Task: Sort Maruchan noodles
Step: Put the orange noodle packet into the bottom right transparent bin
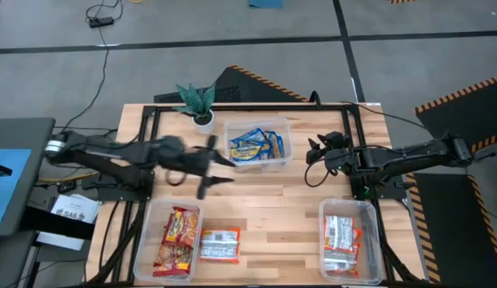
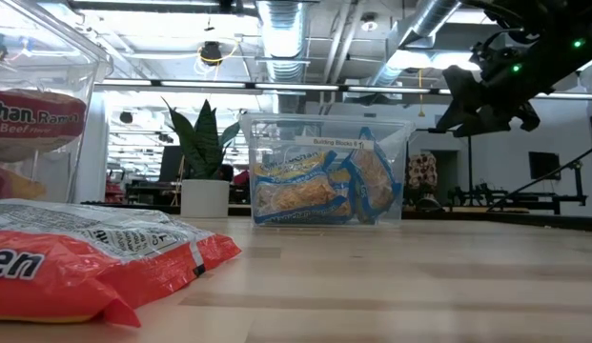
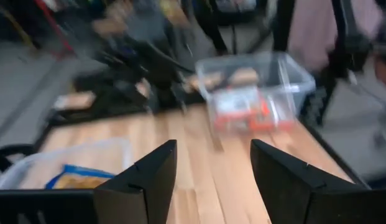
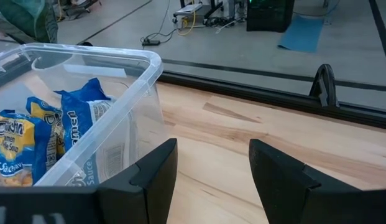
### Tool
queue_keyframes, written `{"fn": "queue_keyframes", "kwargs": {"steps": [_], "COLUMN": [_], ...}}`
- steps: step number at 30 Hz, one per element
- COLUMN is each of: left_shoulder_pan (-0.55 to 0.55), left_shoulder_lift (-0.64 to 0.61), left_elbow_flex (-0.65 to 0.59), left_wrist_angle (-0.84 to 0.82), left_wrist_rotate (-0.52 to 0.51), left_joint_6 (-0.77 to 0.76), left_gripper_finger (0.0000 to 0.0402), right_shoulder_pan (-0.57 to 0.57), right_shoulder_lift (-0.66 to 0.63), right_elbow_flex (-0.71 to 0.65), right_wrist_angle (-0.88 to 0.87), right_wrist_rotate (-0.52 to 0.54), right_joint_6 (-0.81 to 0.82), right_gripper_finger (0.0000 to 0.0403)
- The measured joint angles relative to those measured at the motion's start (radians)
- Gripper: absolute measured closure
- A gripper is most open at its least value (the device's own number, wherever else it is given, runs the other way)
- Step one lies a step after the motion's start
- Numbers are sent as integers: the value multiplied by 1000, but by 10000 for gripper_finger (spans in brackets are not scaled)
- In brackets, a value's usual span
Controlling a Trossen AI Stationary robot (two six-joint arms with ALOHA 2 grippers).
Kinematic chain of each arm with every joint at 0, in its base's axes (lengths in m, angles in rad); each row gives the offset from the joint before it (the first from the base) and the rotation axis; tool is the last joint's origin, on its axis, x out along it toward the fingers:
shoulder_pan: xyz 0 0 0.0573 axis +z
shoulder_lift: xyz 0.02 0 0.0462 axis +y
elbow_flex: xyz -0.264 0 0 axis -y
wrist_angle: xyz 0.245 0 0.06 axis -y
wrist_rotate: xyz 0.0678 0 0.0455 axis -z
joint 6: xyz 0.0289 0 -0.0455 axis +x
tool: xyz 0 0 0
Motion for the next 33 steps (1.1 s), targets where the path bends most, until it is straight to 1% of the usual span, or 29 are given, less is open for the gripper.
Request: {"fn": "queue_keyframes", "kwargs": {"steps": [3, 6, 9, 11, 13, 16, 18, 20, 22, 25, 28, 30, 31, 33], "left_shoulder_pan": [-1, 0, 0, 0, 0, 0, 0, 0, 0, 0, 0, 0, 0, 0], "left_shoulder_lift": [-194, -365, -498, -570, -630, -685, -706, -725, -735, -739, -730, -718, -716, -716], "left_elbow_flex": [-269, -482, -633, -693, -725, -735, -725, -711, -705, -705, -705, -705, -705, -705], "left_wrist_angle": [233, 429, 560, 591, 605, 636, 640, 642, 646, 611, 573, 576, 576, 576], "left_wrist_rotate": [-64, -109, -122, -126, -130, -133, -140, -140, -140, -140, -140, -151, -151, -150], "left_joint_6": [-54, -103, -122, -131, -129, -91, -68, -63, -71, -88, -87, -87, -87, -88], "left_gripper_finger": [207, 207, 207, 207, 207, 207, 207, 207, 207, 207, 207, 207, 207, 207], "right_shoulder_pan": [0, 1, 1, 1, 1, 8, 26, 54, 85, 124, 157, 171, 177, 190], "right_shoulder_lift": [2, 11, 40, 74, 116, 206, 277, 351, 424, 539, 663, 736, 771, 839], "right_elbow_flex": [0, -1, -1, -1, -1, -1, 0, 8, 43, 136, 251, 326, 363, 430], "right_wrist_angle": [22, 63, 143, 253, 395, 682, 877, 1029, 1104, 1093, 1018, 936, 897, 815], "right_wrist_rotate": [-1, -6, -51, -123, -242, -514, -659, -739, -760, -761, -772, -814, -834, -881], "right_joint_6": [0, -1, -59, -130, -231, -371, -428, -473, -513, -539, -548, -550, -551, -574], "right_gripper_finger": [180, 180, 180, 180, 180, 180, 185, 195, 213, 256, 324, 375, 387, 388]}}
